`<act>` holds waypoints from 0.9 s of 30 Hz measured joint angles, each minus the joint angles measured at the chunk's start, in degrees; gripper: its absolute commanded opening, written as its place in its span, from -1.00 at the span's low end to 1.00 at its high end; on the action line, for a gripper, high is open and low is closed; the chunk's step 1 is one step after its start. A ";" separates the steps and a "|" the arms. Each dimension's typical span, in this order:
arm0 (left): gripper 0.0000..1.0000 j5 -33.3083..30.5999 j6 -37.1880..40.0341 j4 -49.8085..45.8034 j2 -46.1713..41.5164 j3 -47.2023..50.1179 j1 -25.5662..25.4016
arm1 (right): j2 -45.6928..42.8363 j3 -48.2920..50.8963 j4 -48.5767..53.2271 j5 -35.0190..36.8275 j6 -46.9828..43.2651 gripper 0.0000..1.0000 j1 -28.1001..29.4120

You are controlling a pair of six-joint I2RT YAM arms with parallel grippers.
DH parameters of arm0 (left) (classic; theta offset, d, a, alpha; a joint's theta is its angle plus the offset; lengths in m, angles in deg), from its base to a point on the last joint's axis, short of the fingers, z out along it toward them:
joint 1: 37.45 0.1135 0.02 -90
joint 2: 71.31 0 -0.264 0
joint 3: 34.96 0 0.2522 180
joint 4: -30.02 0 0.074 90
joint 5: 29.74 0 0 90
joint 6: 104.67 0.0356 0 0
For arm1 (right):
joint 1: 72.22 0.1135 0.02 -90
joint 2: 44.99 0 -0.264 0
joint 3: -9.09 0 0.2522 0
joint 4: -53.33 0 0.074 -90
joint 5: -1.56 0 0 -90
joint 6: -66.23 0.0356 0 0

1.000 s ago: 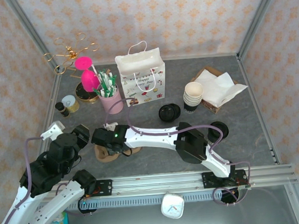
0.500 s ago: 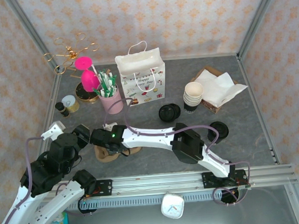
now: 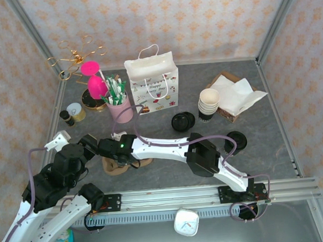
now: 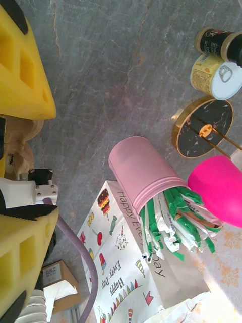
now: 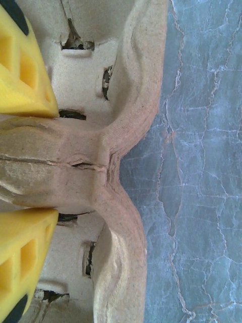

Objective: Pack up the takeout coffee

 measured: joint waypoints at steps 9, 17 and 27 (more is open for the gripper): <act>-0.01 -0.04 0.02 0.81 0.02 -0.04 0.00 | -0.02 -1.22 0.94 0.00 0.46 -0.09 0.00; -0.01 -0.02 0.07 0.90 0.72 -1.03 0.00 | -0.94 -1.14 1.16 -0.07 1.09 -0.10 -0.04; -0.01 0.42 1.20 1.14 1.51 -3.02 0.00 | -9.92 0.81 1.14 1.07 2.21 -0.13 -0.39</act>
